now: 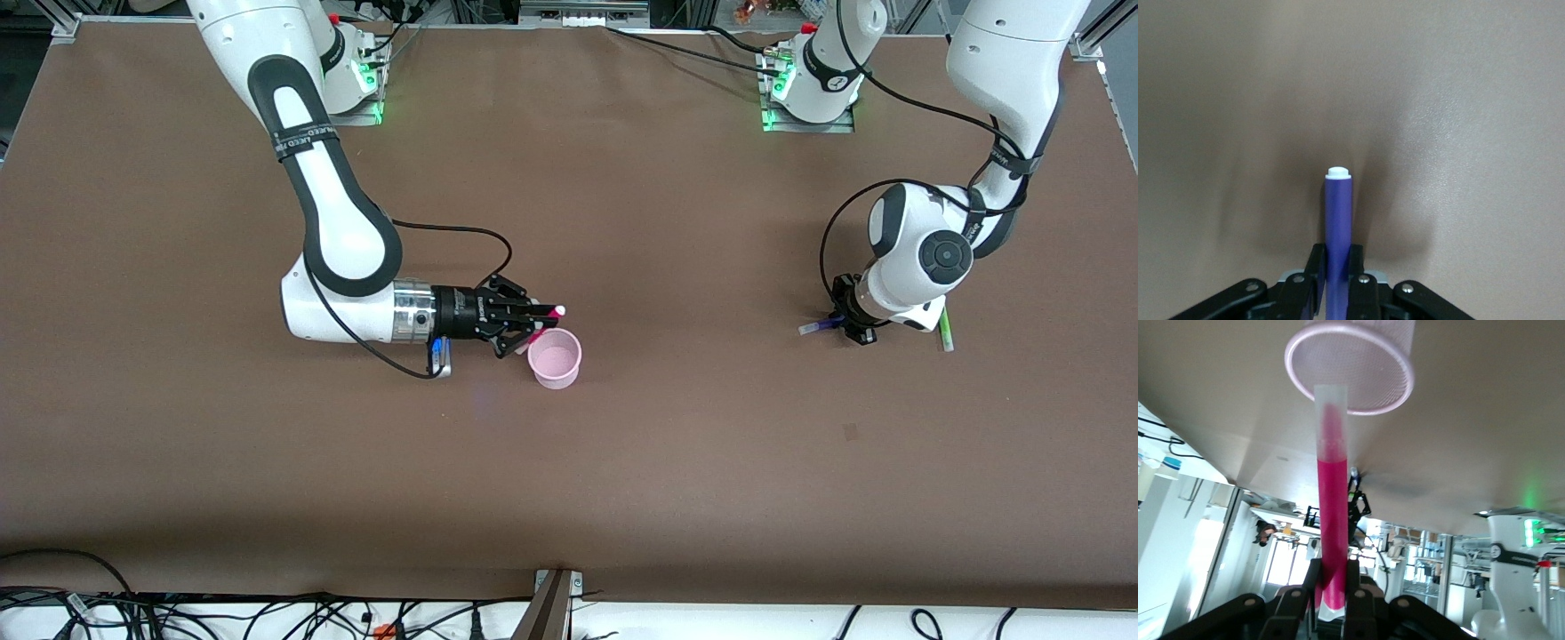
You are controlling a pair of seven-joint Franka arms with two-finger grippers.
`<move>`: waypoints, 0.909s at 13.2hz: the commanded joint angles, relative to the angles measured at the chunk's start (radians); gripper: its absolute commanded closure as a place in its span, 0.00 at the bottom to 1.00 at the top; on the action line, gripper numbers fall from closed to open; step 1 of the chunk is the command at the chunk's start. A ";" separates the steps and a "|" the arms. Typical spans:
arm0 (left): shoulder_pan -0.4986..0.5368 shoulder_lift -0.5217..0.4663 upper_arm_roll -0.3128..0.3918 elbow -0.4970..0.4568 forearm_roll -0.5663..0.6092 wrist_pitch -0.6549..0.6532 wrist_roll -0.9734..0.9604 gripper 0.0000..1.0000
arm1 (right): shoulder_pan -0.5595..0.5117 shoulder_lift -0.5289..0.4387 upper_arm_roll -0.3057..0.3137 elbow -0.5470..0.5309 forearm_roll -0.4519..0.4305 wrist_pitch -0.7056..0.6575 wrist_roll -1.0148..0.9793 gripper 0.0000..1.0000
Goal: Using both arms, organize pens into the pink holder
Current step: 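Lift the magenta pen and drop it into the pink cup with the right gripper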
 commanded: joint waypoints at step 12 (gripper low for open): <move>-0.213 -0.095 -0.047 0.433 0.111 -0.366 -0.012 1.00 | 0.037 0.155 -0.013 0.175 0.046 0.099 0.015 0.00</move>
